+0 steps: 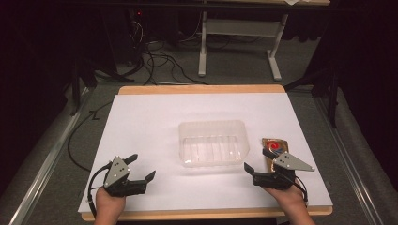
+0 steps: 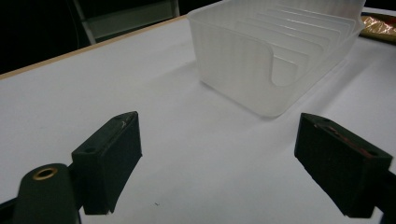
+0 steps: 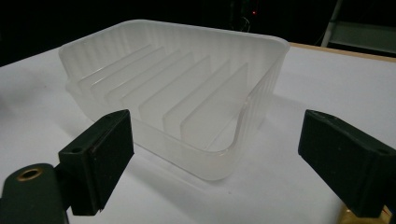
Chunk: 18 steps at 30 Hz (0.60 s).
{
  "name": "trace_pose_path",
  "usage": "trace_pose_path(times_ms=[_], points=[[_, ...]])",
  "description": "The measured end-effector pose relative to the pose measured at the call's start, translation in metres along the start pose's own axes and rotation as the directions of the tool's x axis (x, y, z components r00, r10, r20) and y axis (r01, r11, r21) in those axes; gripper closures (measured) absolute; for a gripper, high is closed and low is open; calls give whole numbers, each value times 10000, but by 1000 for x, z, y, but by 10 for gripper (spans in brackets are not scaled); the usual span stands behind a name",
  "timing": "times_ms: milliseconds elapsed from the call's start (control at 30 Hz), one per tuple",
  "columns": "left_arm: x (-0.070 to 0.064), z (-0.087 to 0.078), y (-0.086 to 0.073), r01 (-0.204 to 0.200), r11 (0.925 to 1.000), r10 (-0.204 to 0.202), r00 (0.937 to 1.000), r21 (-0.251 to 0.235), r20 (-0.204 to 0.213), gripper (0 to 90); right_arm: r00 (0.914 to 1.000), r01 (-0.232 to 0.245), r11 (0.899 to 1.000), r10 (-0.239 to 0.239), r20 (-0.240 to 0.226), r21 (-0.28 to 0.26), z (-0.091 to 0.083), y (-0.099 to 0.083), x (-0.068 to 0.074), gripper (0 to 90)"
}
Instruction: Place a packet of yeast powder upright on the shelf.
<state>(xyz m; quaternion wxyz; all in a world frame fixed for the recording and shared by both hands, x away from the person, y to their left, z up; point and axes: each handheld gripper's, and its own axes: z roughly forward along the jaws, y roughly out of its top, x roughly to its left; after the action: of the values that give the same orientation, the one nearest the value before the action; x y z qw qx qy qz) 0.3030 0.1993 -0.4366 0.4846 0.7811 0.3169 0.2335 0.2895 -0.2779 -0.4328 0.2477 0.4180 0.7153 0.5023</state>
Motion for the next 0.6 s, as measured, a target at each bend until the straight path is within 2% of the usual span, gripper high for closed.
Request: trace_pose_path(times_ms=[167,400,600], points=[[1,0,0,22,10000,-22,10000,-27,-4,153,10000,-22,10000,22,11,-41,-1,0,0,118],[2,-2,0,-19,10000,19,10000,-14,18,153,9996,-99,10000,98,263,7,-7,5,-1,163],[1,-2,0,-41,10000,41,10000,30,34,152,9997,-159,9997,155,185,202,-11,4,-6,261]])
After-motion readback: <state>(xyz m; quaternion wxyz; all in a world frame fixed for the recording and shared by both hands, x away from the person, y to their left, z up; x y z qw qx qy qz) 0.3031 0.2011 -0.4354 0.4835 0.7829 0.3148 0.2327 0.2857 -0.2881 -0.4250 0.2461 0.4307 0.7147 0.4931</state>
